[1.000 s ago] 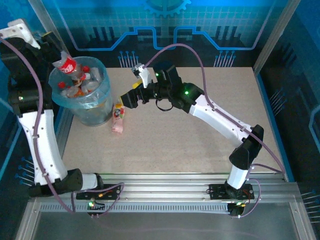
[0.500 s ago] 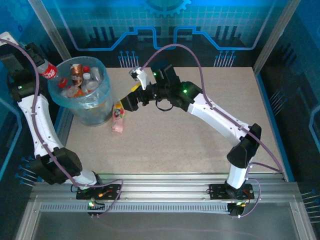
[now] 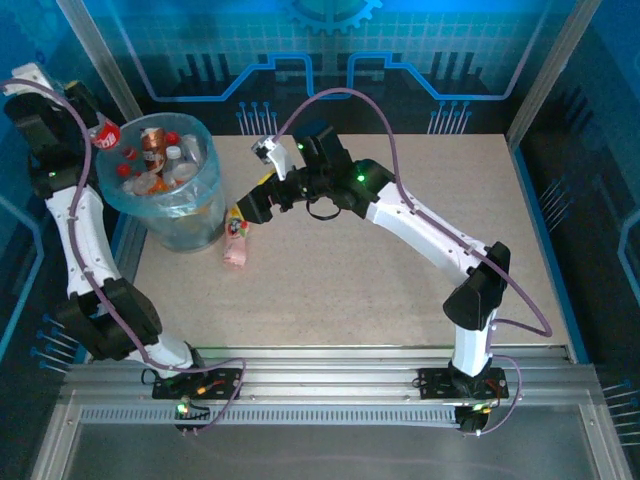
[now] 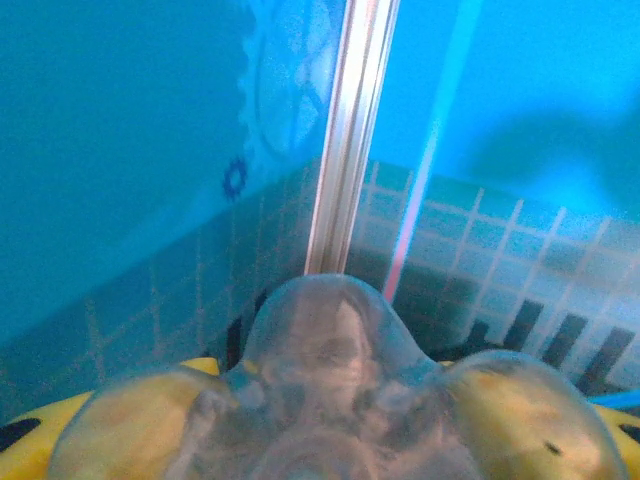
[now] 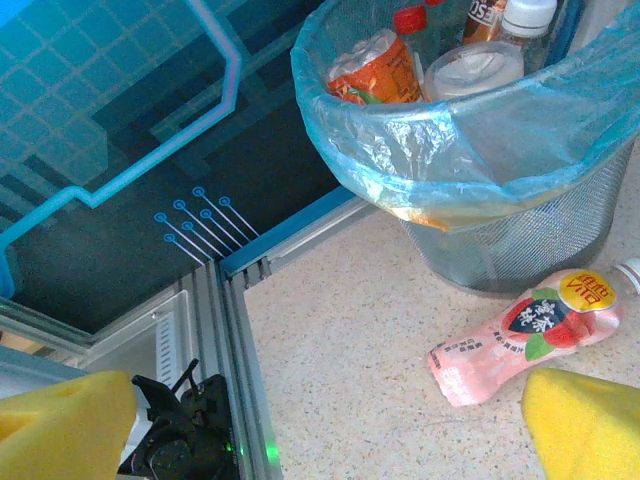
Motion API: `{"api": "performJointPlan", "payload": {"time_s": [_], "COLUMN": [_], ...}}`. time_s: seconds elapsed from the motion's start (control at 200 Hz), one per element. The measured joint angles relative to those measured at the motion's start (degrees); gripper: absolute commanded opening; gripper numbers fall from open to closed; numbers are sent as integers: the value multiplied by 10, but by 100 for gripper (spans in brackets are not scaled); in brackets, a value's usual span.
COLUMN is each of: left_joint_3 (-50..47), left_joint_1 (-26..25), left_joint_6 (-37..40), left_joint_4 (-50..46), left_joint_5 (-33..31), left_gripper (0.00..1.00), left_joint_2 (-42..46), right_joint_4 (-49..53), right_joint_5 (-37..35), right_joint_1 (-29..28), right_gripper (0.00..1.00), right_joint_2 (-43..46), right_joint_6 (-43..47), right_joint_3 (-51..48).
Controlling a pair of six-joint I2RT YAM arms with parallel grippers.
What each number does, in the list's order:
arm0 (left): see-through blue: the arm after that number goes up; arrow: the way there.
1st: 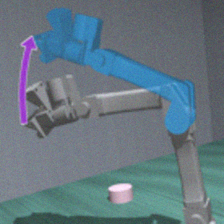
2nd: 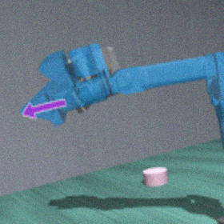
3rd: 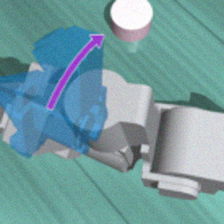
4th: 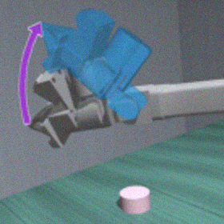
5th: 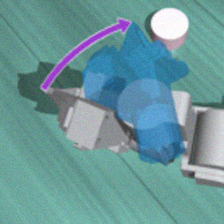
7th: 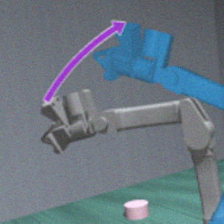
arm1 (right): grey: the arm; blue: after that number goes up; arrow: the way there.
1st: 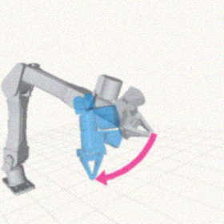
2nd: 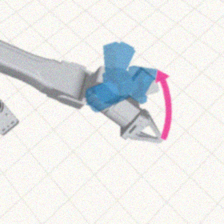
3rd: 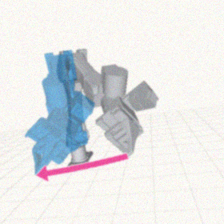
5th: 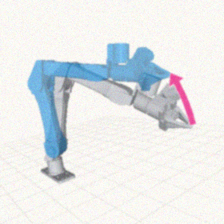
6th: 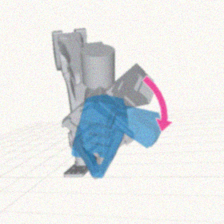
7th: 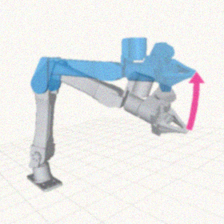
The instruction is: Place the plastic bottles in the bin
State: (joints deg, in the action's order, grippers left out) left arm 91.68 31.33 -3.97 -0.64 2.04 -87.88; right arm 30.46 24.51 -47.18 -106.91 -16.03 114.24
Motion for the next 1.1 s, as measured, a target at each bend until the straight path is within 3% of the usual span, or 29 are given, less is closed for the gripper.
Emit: {"api": "performJointPlan", "payload": {"time_s": [0.145, 0.2, 0.335, 0.485, 0.72, 0.955, 1.101], "left_joint_3": [-35, -37, -29, 42, 177, 404, 405], "left_joint_1": [0, -1, -1, -1, -4, -26, -27], "left_joint_6": [13, 23, 24, 17, -2, -26, -53], "left_joint_4": [5, 4, -9, -64, -147, -304, -394], "left_joint_5": [21, 25, 30, 22, 19, 12, -24], "left_gripper": [89, 96, 96, 91, 63, 81, 83], "left_joint_2": [-1, -1, 4, 5, 3, -122, -167], "right_joint_4": [0, 0, 0, 0, 2, 2, 5], "right_joint_5": [0, 0, 2, 2, 8, 16, 17], "right_joint_1": [0, -1, -1, -2, -2, -5, -10], "right_gripper": [100, 100, 100, 100, 100, 100, 100], "right_joint_2": [-2, -3, -6, -6, -7, -9, -12], "right_joint_6": [-4, -4, -4, -4, -4, -4, -8], "right_joint_3": [0, 0, 0, 0, 0, 0, 0]}}
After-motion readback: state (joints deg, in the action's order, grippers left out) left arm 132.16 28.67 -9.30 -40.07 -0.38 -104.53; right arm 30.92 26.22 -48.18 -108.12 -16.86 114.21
